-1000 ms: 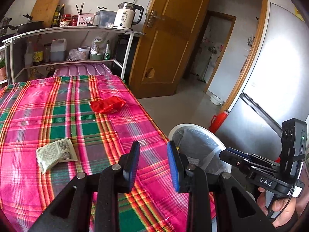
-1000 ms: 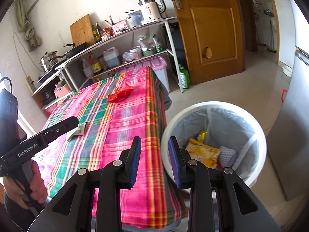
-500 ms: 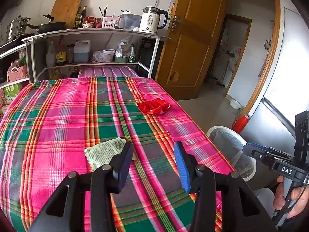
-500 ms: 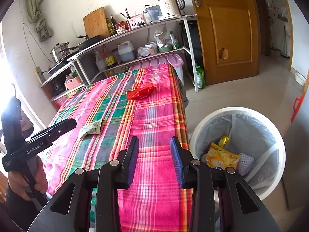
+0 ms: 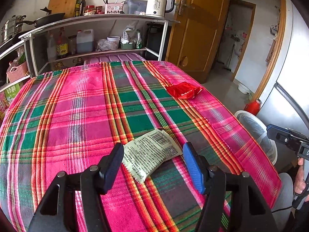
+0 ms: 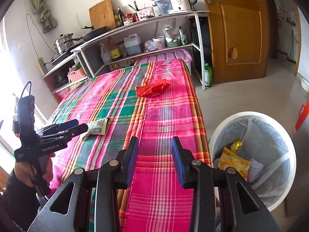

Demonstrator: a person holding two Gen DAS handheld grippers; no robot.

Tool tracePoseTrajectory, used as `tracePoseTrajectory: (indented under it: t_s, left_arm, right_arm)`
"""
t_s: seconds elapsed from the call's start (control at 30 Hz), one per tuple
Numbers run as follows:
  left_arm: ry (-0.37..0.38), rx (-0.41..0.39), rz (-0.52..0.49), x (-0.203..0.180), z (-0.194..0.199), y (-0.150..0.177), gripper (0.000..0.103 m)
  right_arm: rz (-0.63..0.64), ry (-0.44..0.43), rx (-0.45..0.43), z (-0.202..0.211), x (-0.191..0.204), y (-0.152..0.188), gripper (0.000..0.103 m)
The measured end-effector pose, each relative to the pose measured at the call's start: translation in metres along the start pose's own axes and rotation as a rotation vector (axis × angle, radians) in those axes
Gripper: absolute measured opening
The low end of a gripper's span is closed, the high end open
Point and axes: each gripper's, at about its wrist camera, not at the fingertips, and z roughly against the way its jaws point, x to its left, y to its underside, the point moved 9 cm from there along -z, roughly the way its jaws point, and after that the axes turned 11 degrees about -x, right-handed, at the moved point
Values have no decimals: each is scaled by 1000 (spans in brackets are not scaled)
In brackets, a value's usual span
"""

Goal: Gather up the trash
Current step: 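Move both open tools back over the table toward the paper packet and red bag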

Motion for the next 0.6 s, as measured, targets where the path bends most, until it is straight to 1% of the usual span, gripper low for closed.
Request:
tracePoseTrajectory:
  t_s: [0.03, 0.1, 0.23, 0.27, 0.37, 0.43, 0.47, 0.5, 0.57, 0.6]
  left_arm:
    - [3, 17, 0, 2, -4, 2, 68]
    - [35, 47, 6, 1, -10, 5, 70]
    - [37, 111, -43, -4, -21, 13, 73]
    - [29, 136, -52, -5, -25, 16, 74]
    - [-11, 149, -115, -8, -31, 17, 75]
    - [-47, 154, -158, -10, -33, 19, 72]
    - [-50, 148, -166, -13, -32, 18, 63]
    - [-54, 142, -167, -13, -31, 17, 50]
    - [-63, 132, -156, -10, -29, 15, 38]
    - [-58, 129, -150, -10, -29, 14, 28]
  right_arm:
    - [1, -1, 3, -3, 1, 0, 36]
    - [3, -4, 10, -8, 3, 0, 36]
    - [8, -17, 19, -18, 8, 0, 36]
    - [9, -20, 21, -20, 9, 0, 36]
    - [8, -28, 29, -26, 11, 1, 36]
    - [6, -31, 32, -28, 11, 1, 36]
    - [6, -30, 34, -30, 11, 1, 36]
    - [4, -30, 36, -32, 12, 1, 36]
    - [0, -30, 37, -33, 11, 0, 36]
    - [-2, -31, 37, -34, 11, -1, 36]
